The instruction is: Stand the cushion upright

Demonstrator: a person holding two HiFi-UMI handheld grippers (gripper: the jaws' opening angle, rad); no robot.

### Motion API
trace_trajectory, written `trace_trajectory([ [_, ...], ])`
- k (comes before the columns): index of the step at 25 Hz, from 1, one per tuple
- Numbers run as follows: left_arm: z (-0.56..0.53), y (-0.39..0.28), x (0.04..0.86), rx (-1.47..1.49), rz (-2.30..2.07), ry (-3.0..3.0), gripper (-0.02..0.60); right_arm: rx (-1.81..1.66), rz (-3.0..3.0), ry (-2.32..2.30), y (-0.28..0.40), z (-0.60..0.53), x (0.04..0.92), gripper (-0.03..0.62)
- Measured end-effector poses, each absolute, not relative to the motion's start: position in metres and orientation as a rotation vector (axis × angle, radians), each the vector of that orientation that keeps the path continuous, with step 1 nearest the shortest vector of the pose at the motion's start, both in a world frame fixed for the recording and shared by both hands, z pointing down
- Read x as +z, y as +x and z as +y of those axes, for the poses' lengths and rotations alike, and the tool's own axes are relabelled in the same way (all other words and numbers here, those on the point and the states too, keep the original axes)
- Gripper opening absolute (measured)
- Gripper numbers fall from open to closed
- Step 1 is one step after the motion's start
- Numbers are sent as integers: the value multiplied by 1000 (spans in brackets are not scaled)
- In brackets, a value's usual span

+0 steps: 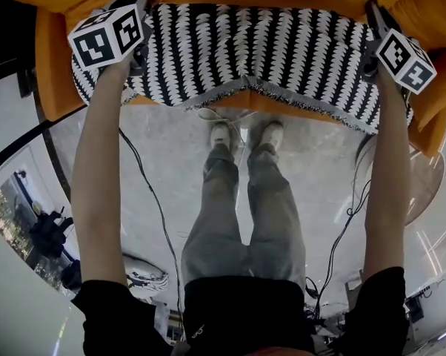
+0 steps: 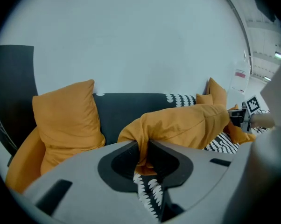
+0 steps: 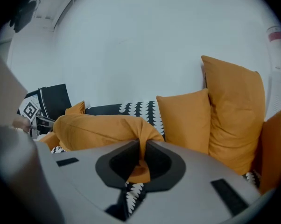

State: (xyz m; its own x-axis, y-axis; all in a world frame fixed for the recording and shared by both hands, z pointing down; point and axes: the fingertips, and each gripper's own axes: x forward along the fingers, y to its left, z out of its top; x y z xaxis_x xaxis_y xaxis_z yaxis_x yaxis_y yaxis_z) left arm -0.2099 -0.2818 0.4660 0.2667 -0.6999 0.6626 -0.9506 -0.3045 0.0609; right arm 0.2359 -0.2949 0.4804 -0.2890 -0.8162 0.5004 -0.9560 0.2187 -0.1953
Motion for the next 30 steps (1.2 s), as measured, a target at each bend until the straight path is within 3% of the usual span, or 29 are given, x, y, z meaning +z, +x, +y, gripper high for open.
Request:
trace_trajectory([
  [11, -361, -233, 450, 591, -1568, 2007, 85, 734, -2141, 1787, 230, -374, 477, 33],
  [16, -356, -223, 404, 451, -1702, 2033, 106, 728, -2155, 2034, 264, -375, 433, 183],
  [21, -332, -193, 375, 397, -1605, 2141, 101, 957, -2412, 1956, 259, -347, 410, 177],
  [23, -318, -197, 368, 343, -1590, 2135, 69, 943, -2427, 1904, 244, -336, 403, 160],
  [30, -272, -172, 306, -66, -1428, 2160, 40, 891, -2580, 1773, 186, -299, 337, 53],
])
